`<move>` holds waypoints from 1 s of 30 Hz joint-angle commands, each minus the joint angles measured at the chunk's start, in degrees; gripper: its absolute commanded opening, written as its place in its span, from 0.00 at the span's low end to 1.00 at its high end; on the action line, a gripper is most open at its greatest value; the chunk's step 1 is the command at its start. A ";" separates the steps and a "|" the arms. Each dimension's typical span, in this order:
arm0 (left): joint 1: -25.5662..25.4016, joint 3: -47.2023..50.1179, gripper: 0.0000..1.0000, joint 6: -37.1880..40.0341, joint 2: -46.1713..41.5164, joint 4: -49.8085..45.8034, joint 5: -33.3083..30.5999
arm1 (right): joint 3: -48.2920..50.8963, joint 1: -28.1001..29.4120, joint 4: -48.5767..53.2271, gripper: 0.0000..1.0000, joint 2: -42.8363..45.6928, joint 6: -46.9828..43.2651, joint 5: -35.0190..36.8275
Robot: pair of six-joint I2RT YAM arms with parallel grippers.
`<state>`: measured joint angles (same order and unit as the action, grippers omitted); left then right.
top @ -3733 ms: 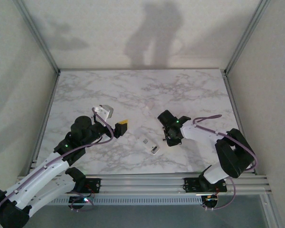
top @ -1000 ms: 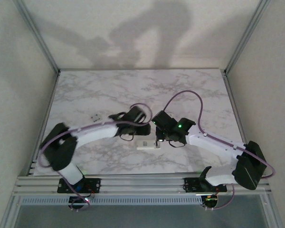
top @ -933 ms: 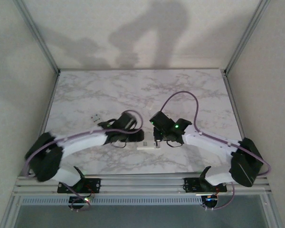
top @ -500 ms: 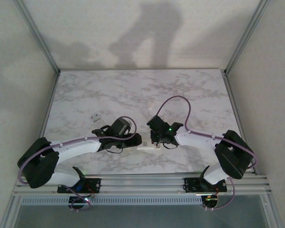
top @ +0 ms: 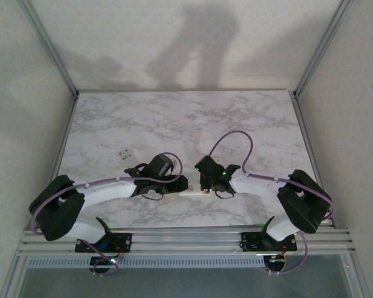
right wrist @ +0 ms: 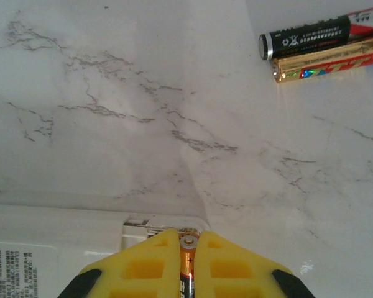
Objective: Load the batteries into the remote control
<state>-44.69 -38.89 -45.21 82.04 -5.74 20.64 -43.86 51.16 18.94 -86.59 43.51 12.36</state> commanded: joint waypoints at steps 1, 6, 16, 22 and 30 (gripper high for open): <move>-0.84 -1.01 0.60 0.57 1.75 0.56 1.29 | 0.59 -0.23 -0.06 0.09 -0.80 1.54 0.40; -1.88 -0.39 0.54 -1.56 2.55 3.43 2.77 | 0.26 -0.09 1.05 0.09 -1.36 1.39 -1.24; -3.21 0.31 0.50 -3.30 5.25 6.61 3.07 | -1.44 0.25 6.74 0.19 -0.24 1.10 -2.64; -3.33 -0.21 0.50 -2.98 6.01 6.10 2.44 | -3.59 0.22 8.64 0.28 0.85 0.64 -1.60; -3.39 -0.35 0.49 -2.32 6.45 5.29 1.24 | -5.19 -0.06 10.43 0.31 2.65 2.04 -0.34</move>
<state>-47.29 -38.87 -47.83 87.15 -0.43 23.03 -47.66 51.16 26.94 -85.56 44.45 10.52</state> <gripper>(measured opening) 0.497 0.308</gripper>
